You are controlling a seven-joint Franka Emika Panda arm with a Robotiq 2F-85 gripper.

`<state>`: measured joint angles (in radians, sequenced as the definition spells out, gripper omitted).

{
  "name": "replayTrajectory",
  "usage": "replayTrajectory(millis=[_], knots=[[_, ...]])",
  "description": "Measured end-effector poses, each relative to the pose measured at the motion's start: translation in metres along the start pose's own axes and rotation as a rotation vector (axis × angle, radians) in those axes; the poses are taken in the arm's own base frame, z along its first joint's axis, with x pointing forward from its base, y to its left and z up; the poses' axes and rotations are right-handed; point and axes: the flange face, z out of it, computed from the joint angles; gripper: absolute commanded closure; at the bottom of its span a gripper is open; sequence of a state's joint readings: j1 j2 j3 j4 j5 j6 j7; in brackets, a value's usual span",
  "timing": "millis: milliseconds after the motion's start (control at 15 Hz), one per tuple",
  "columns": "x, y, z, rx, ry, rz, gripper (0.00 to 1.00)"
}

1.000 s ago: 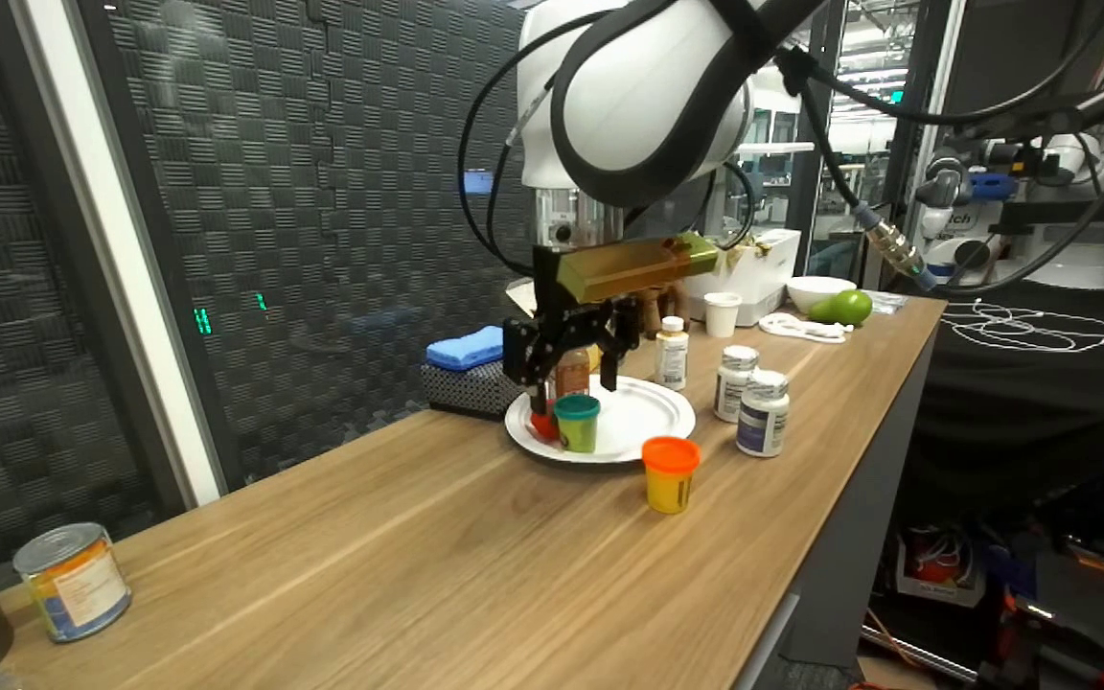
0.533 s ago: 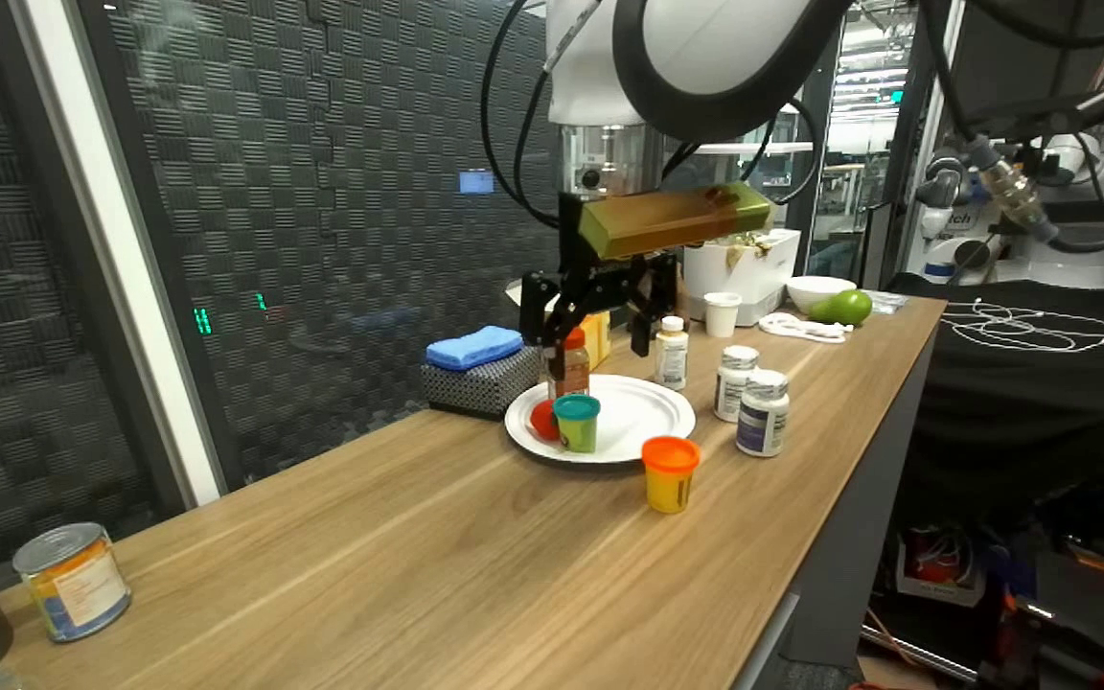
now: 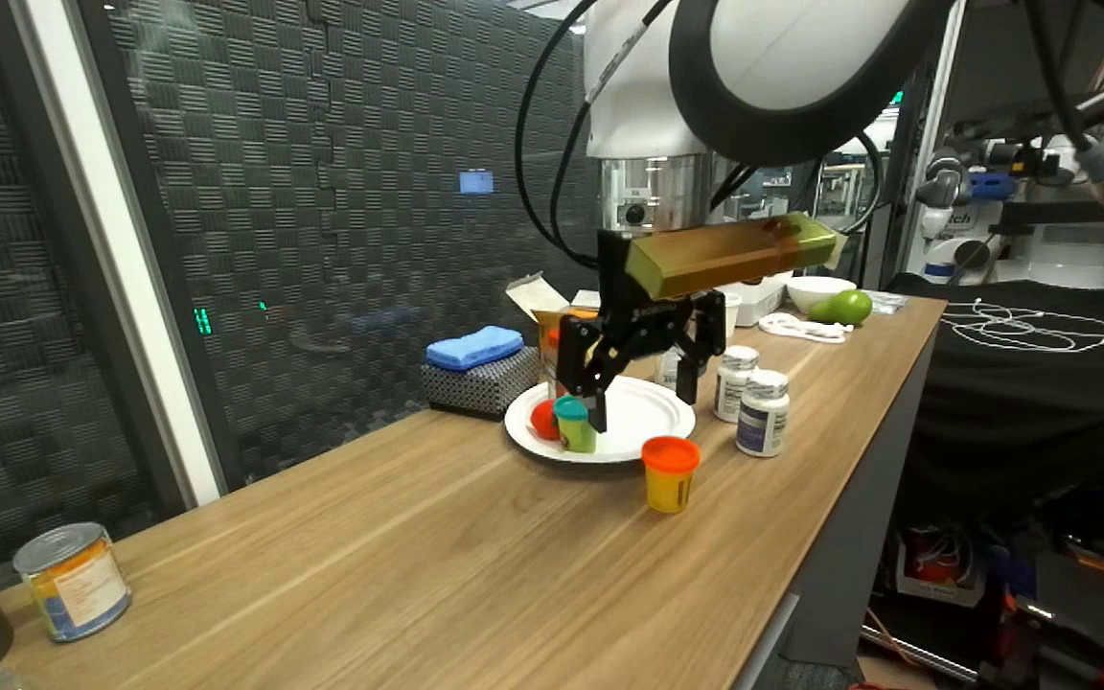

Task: Place the containers and orange toy on the white plate

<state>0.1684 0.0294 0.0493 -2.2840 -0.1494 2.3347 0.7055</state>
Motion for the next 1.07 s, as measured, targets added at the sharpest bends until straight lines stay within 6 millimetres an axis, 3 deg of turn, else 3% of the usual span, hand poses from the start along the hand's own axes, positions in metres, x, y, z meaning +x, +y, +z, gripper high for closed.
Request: replayTrajectory(millis=[1067], knots=[[-0.002,0.027,0.024,0.055,-0.143,0.015,0.00]])
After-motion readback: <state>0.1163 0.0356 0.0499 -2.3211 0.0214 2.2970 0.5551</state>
